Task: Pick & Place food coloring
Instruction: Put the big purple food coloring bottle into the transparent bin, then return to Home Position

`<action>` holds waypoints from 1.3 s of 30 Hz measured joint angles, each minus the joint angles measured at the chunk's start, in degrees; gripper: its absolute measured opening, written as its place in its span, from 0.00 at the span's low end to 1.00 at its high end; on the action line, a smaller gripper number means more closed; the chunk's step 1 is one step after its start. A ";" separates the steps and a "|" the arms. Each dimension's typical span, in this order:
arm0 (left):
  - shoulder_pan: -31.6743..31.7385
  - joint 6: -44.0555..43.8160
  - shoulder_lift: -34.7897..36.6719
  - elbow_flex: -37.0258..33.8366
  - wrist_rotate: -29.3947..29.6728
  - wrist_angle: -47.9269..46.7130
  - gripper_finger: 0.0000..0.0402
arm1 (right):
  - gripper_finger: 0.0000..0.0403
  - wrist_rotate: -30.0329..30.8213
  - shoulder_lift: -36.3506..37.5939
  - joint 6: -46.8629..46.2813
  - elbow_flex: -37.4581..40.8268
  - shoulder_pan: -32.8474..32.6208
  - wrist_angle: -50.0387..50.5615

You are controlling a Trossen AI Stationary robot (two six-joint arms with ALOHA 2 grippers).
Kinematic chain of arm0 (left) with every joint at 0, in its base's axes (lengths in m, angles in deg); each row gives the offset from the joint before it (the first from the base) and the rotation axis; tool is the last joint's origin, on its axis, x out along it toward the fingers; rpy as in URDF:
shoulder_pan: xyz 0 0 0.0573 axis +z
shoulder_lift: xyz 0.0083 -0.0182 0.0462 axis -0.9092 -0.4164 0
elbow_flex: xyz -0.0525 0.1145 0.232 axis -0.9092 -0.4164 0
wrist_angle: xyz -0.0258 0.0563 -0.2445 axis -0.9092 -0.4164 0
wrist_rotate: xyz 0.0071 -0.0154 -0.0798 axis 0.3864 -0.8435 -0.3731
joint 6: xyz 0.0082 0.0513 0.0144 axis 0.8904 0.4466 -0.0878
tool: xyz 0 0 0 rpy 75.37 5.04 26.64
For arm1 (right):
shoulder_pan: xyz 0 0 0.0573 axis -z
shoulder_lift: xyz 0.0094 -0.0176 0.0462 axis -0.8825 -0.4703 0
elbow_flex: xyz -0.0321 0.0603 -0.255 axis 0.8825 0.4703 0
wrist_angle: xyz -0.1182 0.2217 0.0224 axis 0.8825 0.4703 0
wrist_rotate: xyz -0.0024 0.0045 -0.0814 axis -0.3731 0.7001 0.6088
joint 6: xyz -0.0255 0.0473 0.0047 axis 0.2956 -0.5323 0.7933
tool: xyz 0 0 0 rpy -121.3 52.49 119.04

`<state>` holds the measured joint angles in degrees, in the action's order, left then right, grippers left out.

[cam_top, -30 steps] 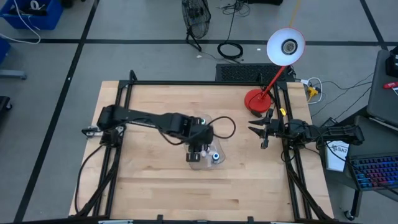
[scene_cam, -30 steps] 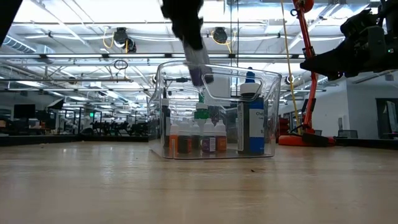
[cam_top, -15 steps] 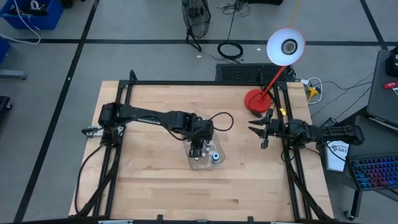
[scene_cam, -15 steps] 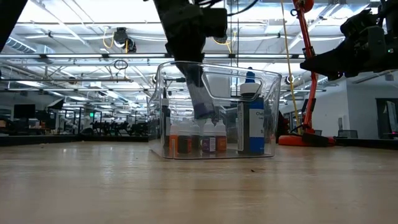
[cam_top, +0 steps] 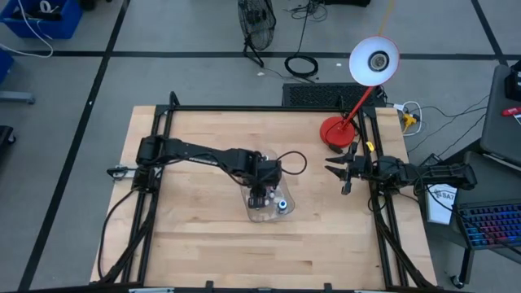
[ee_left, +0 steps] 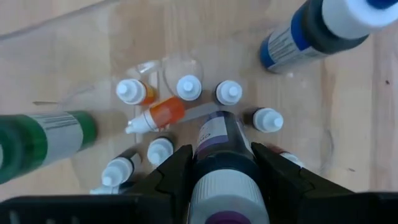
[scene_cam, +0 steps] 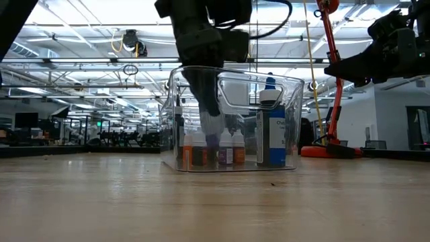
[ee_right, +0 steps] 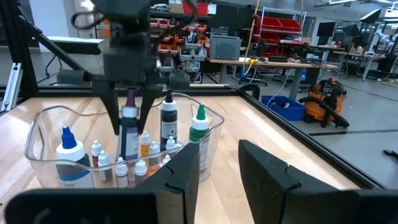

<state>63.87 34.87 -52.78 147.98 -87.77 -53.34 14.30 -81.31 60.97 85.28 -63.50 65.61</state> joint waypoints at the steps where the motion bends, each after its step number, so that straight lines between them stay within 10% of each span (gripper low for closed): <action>1: 0.00 -0.01 -0.34 0.00 0.01 0.02 0.36 | 0.25 0.04 -0.08 0.00 0.00 0.02 -0.06; 13: -0.08 -1.92 -0.96 0.03 -0.35 0.78 0.36 | 0.25 0.00 -0.47 0.00 0.01 0.00 0.38; 27: -1.39 -3.96 -0.35 5.13 -0.41 -3.91 0.97 | 0.25 0.00 -0.47 0.00 0.00 0.00 0.36; 39: -8.57 13.03 17.52 19.43 1.95 -8.80 0.89 | 0.25 0.00 -0.47 0.00 0.01 0.01 0.35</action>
<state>55.31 47.90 -35.26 167.41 -85.83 -62.14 14.30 -81.79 60.97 85.29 -63.50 65.95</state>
